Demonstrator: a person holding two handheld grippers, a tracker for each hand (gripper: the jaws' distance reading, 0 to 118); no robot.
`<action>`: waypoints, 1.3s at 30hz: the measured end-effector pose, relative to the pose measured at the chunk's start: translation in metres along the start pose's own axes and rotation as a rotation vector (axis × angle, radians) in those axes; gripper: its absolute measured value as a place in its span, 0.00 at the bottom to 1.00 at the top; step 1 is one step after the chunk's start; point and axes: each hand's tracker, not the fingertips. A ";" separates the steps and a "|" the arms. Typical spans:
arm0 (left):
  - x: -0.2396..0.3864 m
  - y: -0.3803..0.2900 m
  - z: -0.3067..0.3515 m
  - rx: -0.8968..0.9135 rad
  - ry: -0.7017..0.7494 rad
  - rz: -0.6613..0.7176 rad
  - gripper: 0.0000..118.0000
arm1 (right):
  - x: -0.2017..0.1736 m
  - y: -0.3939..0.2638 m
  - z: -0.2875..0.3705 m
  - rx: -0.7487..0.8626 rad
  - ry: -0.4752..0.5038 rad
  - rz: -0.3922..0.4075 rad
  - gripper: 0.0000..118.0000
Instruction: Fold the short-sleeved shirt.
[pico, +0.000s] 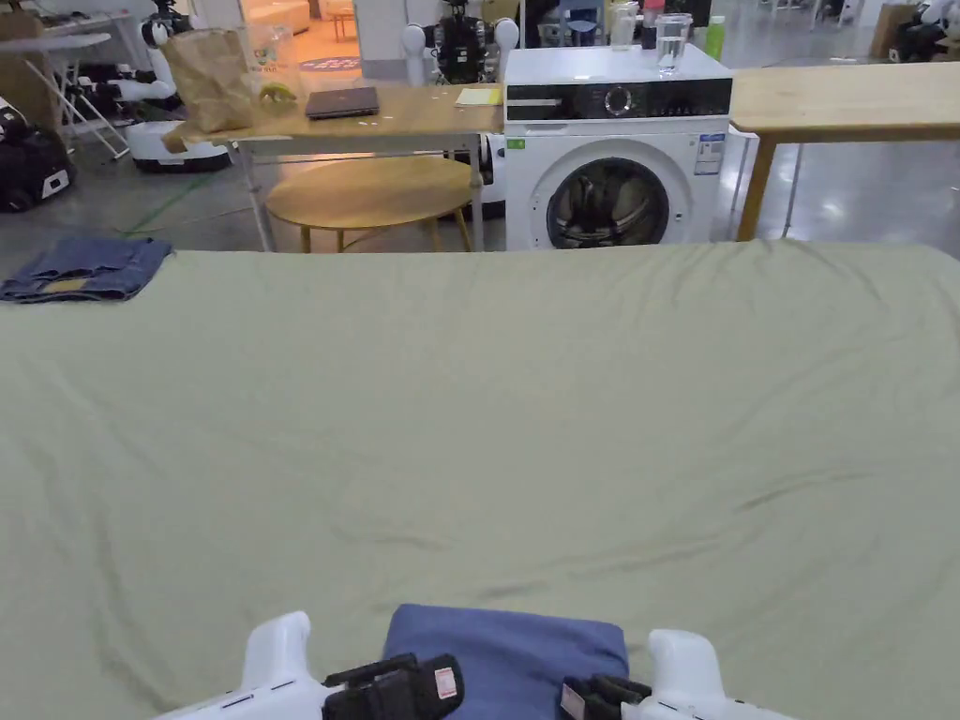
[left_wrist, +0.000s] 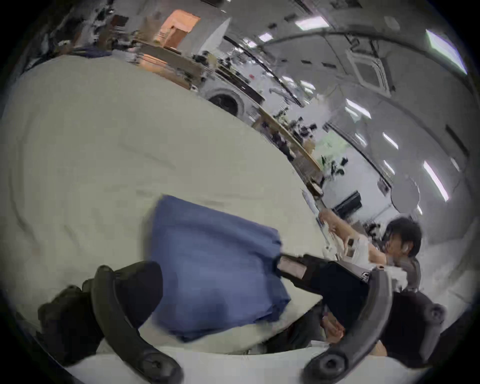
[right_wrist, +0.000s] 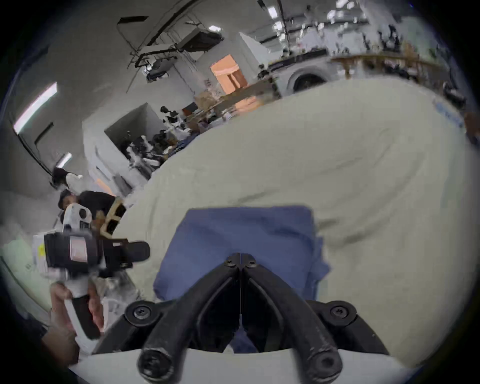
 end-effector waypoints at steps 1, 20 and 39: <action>-0.014 0.002 0.001 -0.024 0.022 0.036 1.00 | 0.006 -0.004 -0.007 -0.042 -0.016 0.001 0.00; -0.072 -0.004 -0.079 -0.143 -0.224 0.314 0.16 | 0.003 0.005 0.006 0.002 -0.050 0.031 0.00; -0.329 0.216 0.163 -0.078 0.278 0.157 0.50 | -0.092 0.019 -0.058 -0.048 -0.025 0.188 0.00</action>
